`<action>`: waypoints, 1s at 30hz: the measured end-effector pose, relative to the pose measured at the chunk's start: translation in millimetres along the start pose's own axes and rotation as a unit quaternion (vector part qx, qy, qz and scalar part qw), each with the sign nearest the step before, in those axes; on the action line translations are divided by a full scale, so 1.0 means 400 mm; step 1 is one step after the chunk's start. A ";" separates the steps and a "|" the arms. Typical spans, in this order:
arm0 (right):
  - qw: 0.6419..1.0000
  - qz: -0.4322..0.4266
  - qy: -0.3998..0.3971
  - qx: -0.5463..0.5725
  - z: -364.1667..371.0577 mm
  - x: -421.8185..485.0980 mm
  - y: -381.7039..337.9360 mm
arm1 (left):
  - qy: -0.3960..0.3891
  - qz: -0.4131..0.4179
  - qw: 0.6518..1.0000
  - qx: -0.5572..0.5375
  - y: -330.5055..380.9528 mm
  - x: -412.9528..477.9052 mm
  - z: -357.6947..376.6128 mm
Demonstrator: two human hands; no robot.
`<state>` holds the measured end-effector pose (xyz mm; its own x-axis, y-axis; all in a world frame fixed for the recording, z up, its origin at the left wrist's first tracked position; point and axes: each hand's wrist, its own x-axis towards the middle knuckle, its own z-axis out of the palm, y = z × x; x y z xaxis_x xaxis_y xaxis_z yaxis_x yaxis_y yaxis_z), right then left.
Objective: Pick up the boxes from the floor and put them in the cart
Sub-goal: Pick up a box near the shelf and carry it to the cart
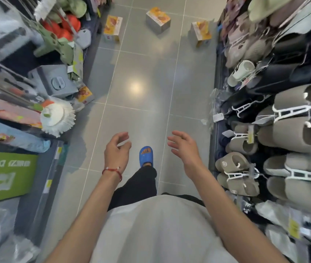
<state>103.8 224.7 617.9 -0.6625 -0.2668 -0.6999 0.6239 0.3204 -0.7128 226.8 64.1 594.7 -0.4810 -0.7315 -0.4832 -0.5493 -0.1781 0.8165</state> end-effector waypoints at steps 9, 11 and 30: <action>0.997 0.011 0.049 0.055 0.060 0.297 -0.343 | -0.087 0.028 0.994 0.064 0.315 0.382 0.103; 0.996 0.011 0.058 0.068 0.060 0.362 -0.399 | -0.095 0.026 0.993 0.069 0.373 0.463 0.134; 0.998 0.021 0.031 0.041 -0.054 1.166 -1.168 | -0.076 -0.017 0.996 0.045 1.038 1.195 0.587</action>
<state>-505.7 -29.7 625.7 -0.6581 -0.1974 -0.7266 0.6816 0.2538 -0.6863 -391.7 -205.1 628.6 -0.5557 -0.6169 -0.5574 -0.6222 -0.1362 0.7709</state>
